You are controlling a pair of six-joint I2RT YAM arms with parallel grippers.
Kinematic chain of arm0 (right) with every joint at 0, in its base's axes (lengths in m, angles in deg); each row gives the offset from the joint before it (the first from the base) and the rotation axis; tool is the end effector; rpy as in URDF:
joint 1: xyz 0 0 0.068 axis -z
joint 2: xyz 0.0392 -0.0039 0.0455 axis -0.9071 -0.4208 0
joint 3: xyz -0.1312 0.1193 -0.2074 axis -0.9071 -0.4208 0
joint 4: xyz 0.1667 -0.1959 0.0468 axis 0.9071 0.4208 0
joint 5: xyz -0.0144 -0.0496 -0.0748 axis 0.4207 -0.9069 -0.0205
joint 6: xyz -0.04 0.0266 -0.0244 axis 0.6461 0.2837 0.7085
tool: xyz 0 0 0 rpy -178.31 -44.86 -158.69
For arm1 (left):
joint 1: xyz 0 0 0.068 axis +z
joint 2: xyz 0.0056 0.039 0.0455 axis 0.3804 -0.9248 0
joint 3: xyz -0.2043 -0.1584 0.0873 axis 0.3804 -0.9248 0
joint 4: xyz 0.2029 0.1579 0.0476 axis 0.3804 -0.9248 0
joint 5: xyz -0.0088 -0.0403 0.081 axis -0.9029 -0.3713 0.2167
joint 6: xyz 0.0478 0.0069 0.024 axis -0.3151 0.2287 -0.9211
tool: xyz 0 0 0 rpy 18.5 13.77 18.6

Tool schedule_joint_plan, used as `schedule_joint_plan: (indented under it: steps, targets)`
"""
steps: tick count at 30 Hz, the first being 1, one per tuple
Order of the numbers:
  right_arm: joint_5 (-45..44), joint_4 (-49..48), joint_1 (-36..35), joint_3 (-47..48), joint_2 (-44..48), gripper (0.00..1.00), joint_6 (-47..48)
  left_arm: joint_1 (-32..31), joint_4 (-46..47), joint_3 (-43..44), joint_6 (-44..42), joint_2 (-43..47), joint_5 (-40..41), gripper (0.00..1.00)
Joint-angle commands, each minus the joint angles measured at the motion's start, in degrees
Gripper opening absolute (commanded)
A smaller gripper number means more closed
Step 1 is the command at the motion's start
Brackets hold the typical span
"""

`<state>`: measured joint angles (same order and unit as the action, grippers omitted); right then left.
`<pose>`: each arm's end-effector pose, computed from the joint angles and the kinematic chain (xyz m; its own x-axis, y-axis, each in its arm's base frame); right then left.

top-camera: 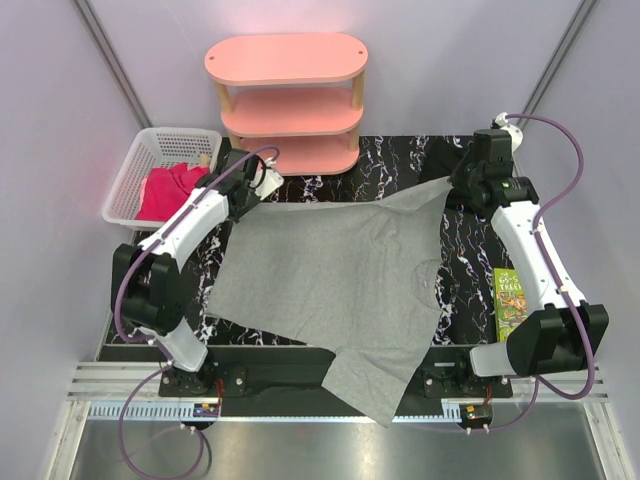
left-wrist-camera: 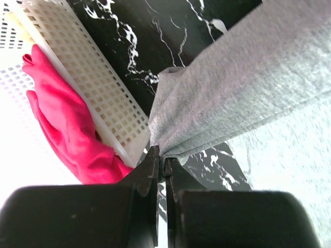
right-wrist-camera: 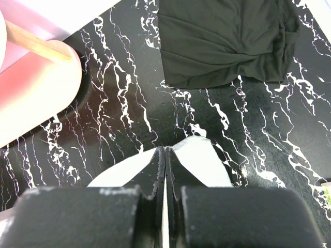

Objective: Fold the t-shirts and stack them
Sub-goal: Flatten the tshirt out

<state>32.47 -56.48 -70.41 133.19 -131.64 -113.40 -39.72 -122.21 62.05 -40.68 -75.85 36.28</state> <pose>0.3106 0.0211 0.3675 -0.4461 0.4003 -0.8005 0.3245 0.9059 0.2722 0.3391 -0.0951 0.2714 -0.5676 0.7780 -0.2692 0.6001 0.6149 0.5116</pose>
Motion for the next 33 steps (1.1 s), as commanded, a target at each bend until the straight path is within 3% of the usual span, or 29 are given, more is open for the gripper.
schedule_joint_plan:
  steps: [1,5,10,19,32,33]
  targets:
    - [-2.2,-1.1,0.5,2.5,0.2,0.00,1.4,0.5,6.0,-2.5,0.1,1.0,0.2,0.00]
    - [-3.6,-0.6,0.9,3.5,-0.6,0.00,2.1,0.6,9.4,-0.9,0.4,-1.9,0.4,0.00]
    - [-6.5,0.2,1.3,4.8,0.9,0.00,3.6,-0.3,6.7,7.3,2.9,-4.7,-1.6,0.00]
    - [-5.4,0.4,2.0,3.5,1.4,0.00,2.2,-2.1,6.0,1.6,6.0,-7.8,-4.0,0.24]
    - [-3.8,0.5,2.0,0.4,2.4,0.00,0.2,-4.7,8.4,-3.4,9.6,-12.2,-6.6,0.35]
    - [-3.5,0.5,2.0,0.4,2.4,0.00,0.1,-4.7,8.4,-3.4,9.6,-11.5,-6.6,0.43]
